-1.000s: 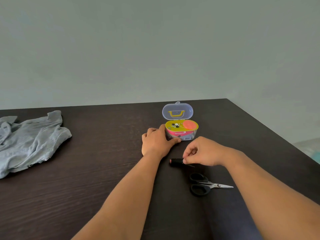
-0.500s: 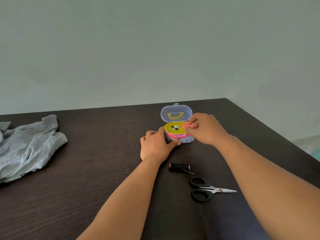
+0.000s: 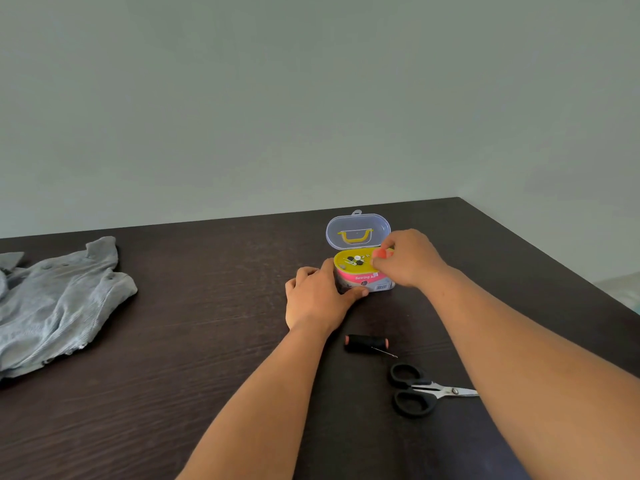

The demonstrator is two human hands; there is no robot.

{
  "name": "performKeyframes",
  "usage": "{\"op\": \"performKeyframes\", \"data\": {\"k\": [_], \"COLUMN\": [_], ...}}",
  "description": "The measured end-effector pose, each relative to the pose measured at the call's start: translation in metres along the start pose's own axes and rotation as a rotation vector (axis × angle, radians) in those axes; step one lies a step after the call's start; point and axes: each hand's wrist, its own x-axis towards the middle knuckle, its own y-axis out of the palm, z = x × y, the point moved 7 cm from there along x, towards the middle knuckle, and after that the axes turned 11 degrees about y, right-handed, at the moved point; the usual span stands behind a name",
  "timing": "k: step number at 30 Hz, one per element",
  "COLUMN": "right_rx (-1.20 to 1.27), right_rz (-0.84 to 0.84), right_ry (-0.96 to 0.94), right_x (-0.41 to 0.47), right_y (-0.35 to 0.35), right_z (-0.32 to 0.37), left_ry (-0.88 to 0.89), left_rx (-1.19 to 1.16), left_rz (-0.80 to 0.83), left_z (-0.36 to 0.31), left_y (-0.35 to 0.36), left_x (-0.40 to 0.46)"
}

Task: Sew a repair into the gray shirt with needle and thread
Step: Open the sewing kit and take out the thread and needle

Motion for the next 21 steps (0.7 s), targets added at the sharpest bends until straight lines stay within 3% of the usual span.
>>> {"op": "performKeyframes", "data": {"k": [15,21], "right_rx": [0.005,-0.107], "right_rz": [0.014,-0.029], "right_ry": [-0.021,-0.069], "right_x": [-0.012,-0.017], "right_y": [-0.010,-0.013], "right_z": [0.008,0.015], "left_ry": [0.017,0.012], "left_rx": [-0.002,0.004], "left_rz": [-0.011,-0.005], "left_z": [-0.006,-0.004], "left_y": [-0.006,-0.005], "left_x": [-0.003,-0.002]}}
